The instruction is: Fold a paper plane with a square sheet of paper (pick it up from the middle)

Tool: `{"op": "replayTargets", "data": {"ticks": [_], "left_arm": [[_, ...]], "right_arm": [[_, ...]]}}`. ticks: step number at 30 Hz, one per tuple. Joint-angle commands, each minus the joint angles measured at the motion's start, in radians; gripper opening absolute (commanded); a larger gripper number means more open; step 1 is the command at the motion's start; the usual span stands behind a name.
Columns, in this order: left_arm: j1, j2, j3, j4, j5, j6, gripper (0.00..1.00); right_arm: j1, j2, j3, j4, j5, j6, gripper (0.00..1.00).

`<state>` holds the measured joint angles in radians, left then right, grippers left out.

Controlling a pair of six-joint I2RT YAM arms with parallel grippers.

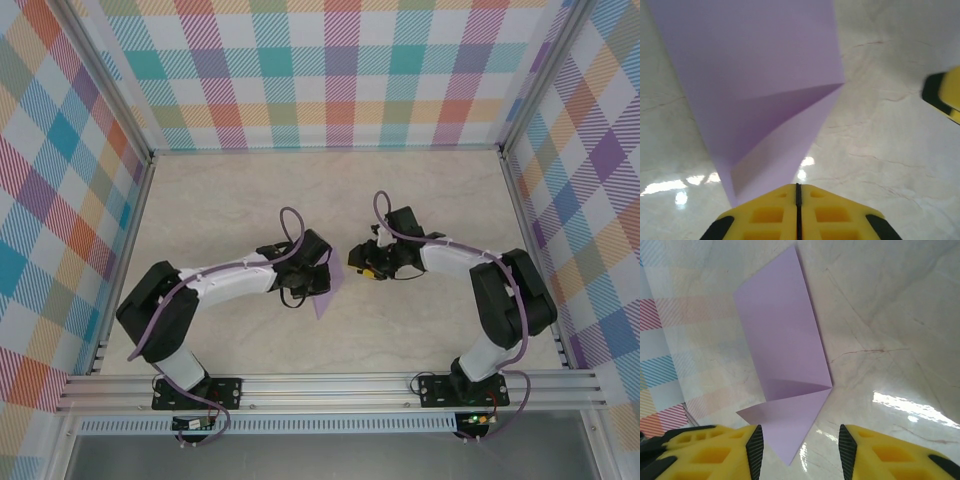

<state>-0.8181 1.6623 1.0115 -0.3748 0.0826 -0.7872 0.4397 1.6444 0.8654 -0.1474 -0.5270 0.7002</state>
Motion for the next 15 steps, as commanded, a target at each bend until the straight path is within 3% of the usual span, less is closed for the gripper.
{"op": "replayTargets", "data": {"ticks": [1, 15], "left_arm": [[-0.014, 0.045, 0.016, -0.044, -0.051, 0.018, 0.05], [-0.012, 0.123, 0.012, -0.091, -0.126, 0.003, 0.00]], "right_arm": [[0.016, 0.027, 0.001, 0.041, -0.061, 0.025, 0.46], [0.065, 0.120, 0.045, 0.044, -0.087, 0.036, 0.39]]}}
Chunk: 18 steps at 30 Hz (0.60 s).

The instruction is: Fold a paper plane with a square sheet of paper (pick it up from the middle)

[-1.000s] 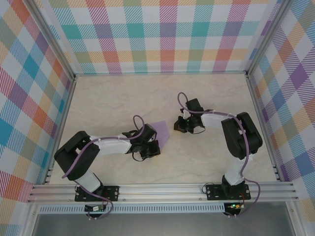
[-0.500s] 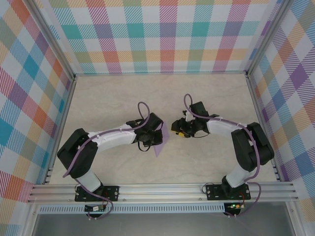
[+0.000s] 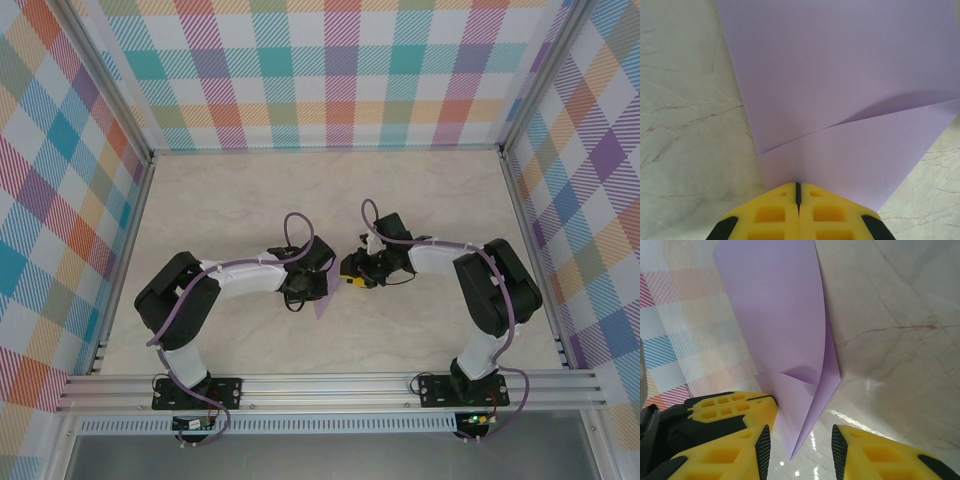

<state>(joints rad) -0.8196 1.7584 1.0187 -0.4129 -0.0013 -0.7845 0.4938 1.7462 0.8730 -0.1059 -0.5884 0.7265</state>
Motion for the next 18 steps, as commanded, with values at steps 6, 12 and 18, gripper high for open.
{"op": "replayTargets", "data": {"ticks": [6, 12, 18], "left_arm": [[-0.011, 0.029, -0.008, -0.052, -0.040, -0.005, 0.00], [-0.011, 0.029, -0.011, -0.052, -0.037, -0.004, 0.00], [-0.012, 0.025, -0.014, -0.053, -0.036, -0.007, 0.00]], "right_arm": [[0.019, 0.043, 0.059, -0.010, -0.021, 0.004, 0.36], [0.026, 0.075, 0.086, -0.023, -0.019, -0.007, 0.35], [0.032, 0.104, 0.107, -0.034, -0.017, -0.014, 0.35]]}}
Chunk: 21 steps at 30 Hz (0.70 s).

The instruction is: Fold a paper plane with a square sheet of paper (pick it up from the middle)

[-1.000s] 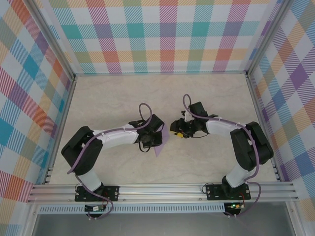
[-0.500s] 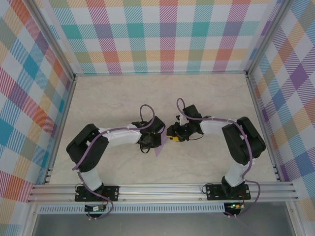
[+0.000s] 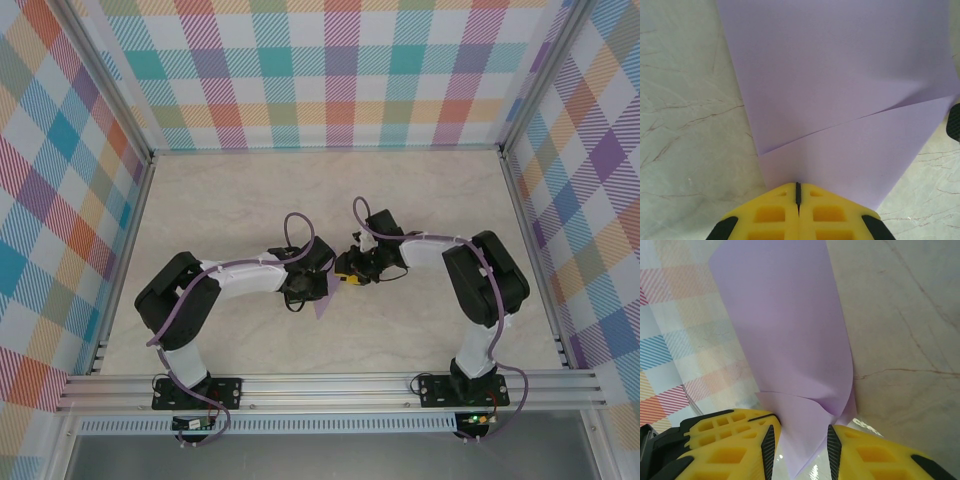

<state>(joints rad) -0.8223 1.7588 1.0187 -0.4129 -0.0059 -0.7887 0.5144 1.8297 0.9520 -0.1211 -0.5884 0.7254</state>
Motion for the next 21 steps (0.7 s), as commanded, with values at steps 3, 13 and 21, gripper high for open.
{"op": "replayTargets", "data": {"ticks": [3, 13, 21], "left_arm": [[-0.008, 0.020, -0.015, -0.055, -0.035, -0.003, 0.00], [-0.008, 0.019, -0.015, -0.061, -0.040, -0.001, 0.00], [-0.008, 0.018, -0.015, -0.060, -0.041, -0.002, 0.00]], "right_arm": [[0.013, 0.028, 0.033, -0.028, -0.007, -0.015, 0.35], [0.013, -0.015, 0.019, -0.065, 0.112, -0.023, 0.38], [0.015, 0.026, 0.030, -0.007, 0.004, -0.021, 0.29]]}}
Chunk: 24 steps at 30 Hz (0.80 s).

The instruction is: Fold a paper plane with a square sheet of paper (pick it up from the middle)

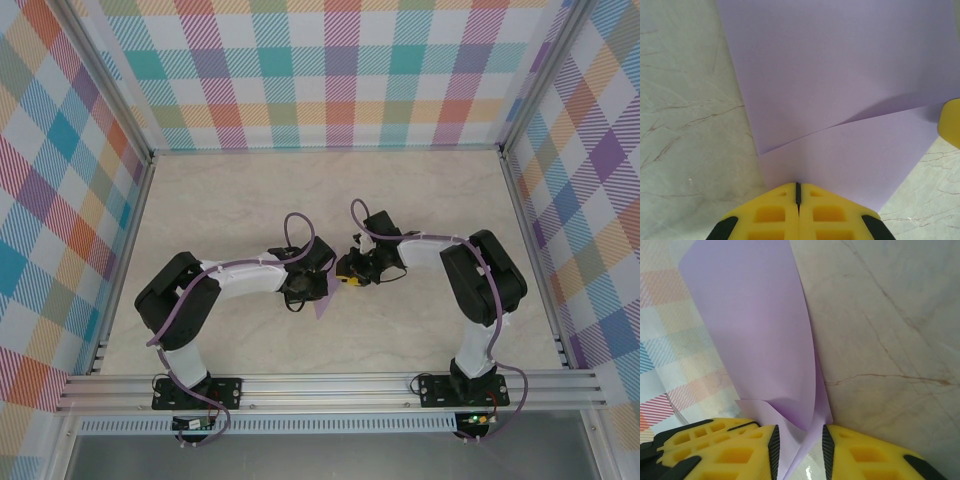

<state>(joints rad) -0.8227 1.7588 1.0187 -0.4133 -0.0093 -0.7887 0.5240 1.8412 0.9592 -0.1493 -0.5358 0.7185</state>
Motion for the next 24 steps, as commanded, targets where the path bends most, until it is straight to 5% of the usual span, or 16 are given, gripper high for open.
{"op": "replayTargets", "data": {"ticks": [1, 14, 24], "left_arm": [[-0.007, 0.017, -0.015, -0.060, -0.037, -0.002, 0.00], [-0.006, -0.051, -0.015, -0.075, -0.049, 0.009, 0.01], [0.010, -0.210, -0.038, -0.113, -0.111, 0.023, 0.37]], "right_arm": [[0.007, 0.016, 0.023, 0.029, -0.062, -0.014, 0.27], [0.013, 0.068, 0.025, 0.095, -0.172, 0.017, 0.19], [0.015, -0.038, 0.019, 0.039, -0.037, 0.033, 0.00]]}}
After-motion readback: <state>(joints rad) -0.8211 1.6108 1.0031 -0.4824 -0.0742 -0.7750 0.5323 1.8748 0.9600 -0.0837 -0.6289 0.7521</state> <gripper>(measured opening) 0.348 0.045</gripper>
